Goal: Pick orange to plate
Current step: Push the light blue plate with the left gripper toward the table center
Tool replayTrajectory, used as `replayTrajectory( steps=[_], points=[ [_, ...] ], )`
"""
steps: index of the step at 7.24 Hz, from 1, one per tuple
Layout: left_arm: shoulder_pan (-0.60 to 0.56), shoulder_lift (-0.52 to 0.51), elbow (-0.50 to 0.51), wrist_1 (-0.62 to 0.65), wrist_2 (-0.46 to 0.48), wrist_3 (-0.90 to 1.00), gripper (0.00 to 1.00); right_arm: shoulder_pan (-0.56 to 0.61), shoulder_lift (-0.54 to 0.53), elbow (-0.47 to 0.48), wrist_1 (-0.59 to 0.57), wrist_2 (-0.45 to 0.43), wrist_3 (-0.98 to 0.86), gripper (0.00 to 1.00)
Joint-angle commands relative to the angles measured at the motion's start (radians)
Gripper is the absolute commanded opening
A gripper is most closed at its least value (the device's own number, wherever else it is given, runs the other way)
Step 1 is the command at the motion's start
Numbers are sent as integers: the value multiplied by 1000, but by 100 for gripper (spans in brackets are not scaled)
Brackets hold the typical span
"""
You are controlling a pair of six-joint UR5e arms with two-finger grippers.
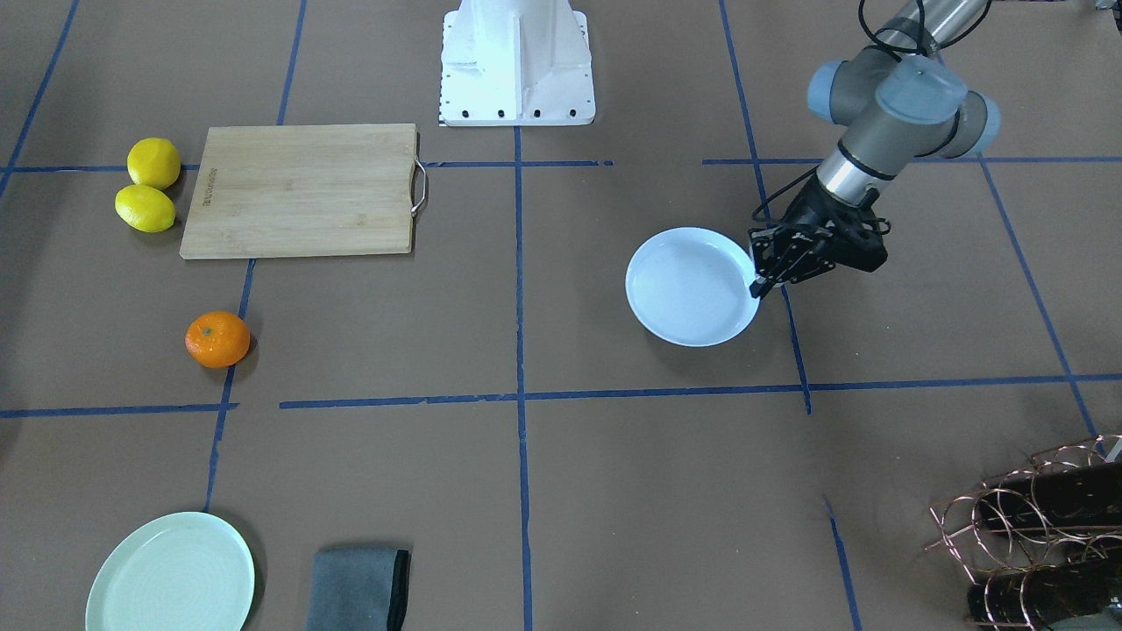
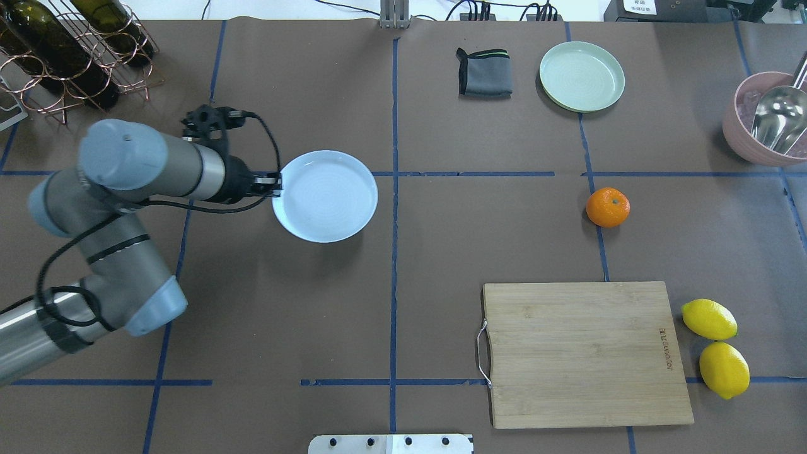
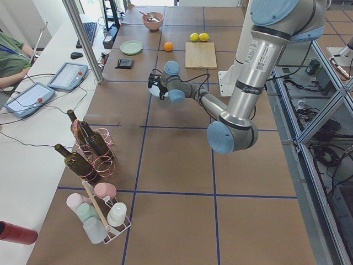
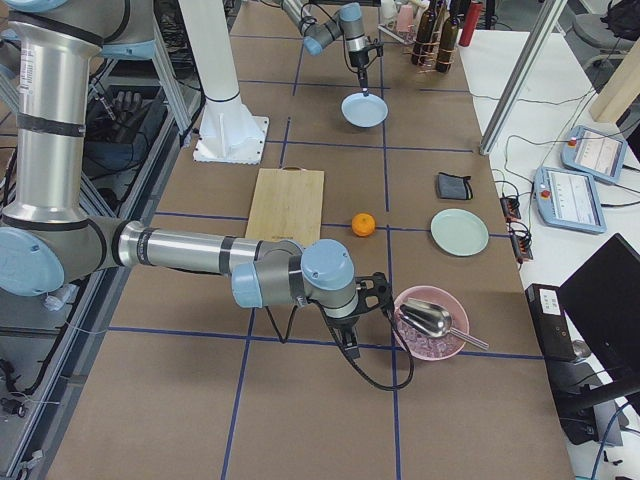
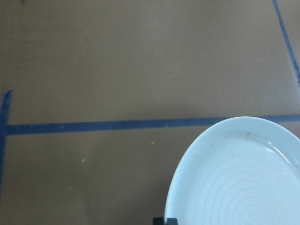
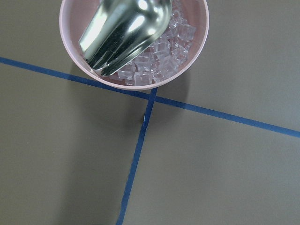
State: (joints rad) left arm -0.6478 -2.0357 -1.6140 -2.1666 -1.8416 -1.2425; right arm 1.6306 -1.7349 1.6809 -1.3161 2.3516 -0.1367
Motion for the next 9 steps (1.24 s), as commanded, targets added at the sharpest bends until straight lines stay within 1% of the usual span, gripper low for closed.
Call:
replayTrajectory(
  steps=[1,2,4,5,6,7,8,9],
  points=[
    [97,-147,109,30,97,-87,0,0,0,-6,0,0,0,100],
    [127,-152,127,27,116,-92,0,0,0,-6,0,0,0,100],
    [140,-156,140,24,134,-92,0,0,0,-7,0,0,0,100],
    [140,-156,143,24,134,-91,26,0,0,-6,1,-2,-1,100],
    [140,-155,140,25,134,-78,93,0,0,-6,2,-2,-1,100],
    [137,-150,128,33,128,-57,100,0,3,-3,3,-2,-1,100],
    [117,-144,97,43,119,9,100,0,3,9,3,2,-1,100],
    [59,-121,41,138,37,111,100,0,3,37,5,2,-13,100]
  ],
)
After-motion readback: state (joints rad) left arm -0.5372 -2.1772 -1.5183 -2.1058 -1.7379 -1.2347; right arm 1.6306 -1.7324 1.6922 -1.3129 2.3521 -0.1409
